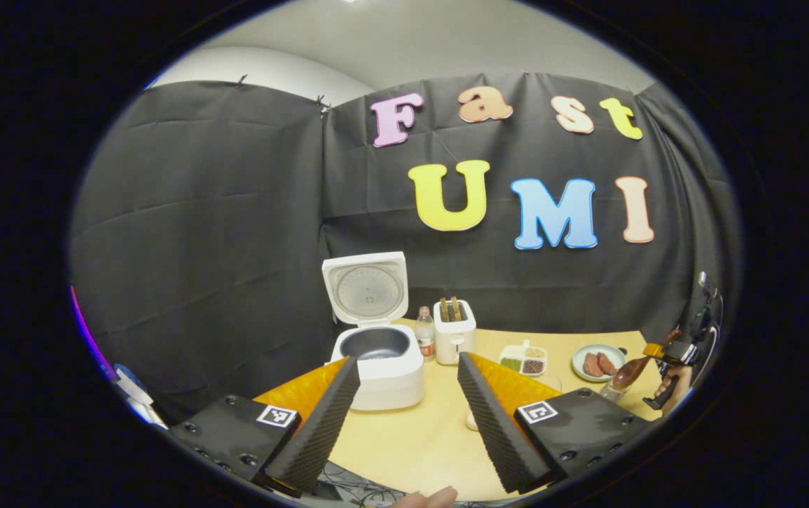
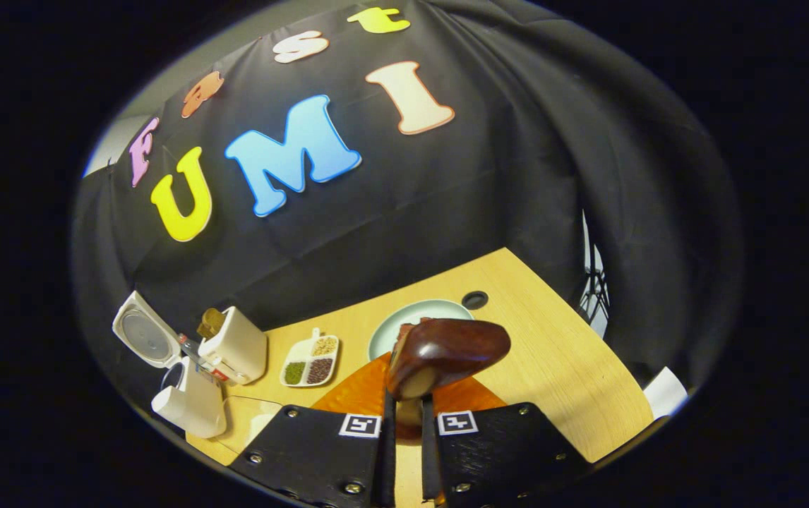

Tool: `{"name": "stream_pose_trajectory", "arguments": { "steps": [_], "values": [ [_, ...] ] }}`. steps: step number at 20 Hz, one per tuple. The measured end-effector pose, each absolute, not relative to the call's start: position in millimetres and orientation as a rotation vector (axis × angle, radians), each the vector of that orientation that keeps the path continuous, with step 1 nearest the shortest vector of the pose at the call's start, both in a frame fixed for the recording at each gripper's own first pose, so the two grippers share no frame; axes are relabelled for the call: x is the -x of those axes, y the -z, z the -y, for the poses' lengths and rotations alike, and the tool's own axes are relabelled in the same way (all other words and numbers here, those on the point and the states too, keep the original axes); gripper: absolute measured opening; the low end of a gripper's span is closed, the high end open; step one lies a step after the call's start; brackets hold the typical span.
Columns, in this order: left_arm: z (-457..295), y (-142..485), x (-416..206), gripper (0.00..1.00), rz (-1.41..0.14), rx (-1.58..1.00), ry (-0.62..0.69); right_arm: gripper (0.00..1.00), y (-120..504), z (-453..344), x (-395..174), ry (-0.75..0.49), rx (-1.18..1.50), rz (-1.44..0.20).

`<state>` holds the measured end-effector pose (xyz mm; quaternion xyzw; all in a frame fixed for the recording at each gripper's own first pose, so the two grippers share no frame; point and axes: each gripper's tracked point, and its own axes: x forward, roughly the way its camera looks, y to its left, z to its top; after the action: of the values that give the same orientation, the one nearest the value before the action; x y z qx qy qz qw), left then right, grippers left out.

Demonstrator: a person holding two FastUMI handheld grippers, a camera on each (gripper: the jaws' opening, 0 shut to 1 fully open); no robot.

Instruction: Close the left gripper, press the button to open the rice cooker; take a wooden spoon from the chopstick holder with the right hand, scoop a spoonful of rice and pour it into the rice cooker, then put the wooden spoon back into the chopstick holder.

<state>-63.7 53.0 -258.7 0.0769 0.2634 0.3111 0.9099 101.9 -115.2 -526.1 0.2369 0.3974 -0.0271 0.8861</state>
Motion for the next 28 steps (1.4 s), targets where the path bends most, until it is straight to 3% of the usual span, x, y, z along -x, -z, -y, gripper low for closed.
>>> {"name": "stream_pose_trajectory", "arguments": {
  "steps": [6,14,19,28],
  "values": [
    [-81,224,94,1.0,-0.453,-0.111,-0.625,0.15,440,41,-101,-0.102,-0.471,-0.783],
    [-156,187,132,0.98,-0.346,-0.066,-0.575,0.15,376,-73,-75,-0.205,-0.366,-0.756],
    [-206,194,153,0.93,-0.354,-0.006,-0.604,0.15,400,-115,-61,-0.252,-0.269,-0.829],
    [-261,207,154,0.93,-0.406,-0.028,-0.735,0.15,527,-148,-75,-0.348,-0.073,-1.005]
  ]
}}
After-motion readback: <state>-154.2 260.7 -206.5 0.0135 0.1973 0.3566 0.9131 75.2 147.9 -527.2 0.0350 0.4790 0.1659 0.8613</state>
